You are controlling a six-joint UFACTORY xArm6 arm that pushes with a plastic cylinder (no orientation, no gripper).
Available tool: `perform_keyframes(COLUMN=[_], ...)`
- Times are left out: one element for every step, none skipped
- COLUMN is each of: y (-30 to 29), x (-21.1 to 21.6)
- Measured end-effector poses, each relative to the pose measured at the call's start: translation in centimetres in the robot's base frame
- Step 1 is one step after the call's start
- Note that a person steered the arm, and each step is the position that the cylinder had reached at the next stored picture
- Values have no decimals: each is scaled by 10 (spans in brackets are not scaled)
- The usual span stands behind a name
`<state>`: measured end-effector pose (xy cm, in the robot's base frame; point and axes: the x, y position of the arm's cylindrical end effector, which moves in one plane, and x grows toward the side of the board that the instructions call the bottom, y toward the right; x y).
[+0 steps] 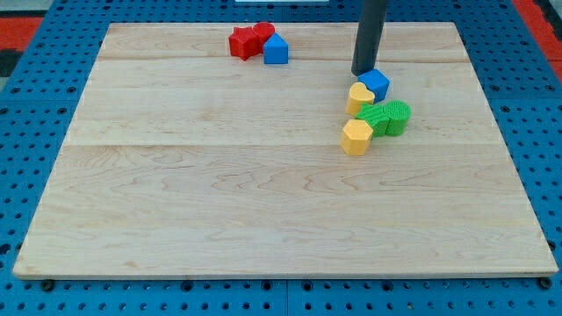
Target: Push the blue cube and yellow heart close to green blocks
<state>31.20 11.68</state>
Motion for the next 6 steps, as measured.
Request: perform_keyframes(y=[7, 13, 13, 12, 20, -9], x=[4, 11, 20, 24, -45, -108])
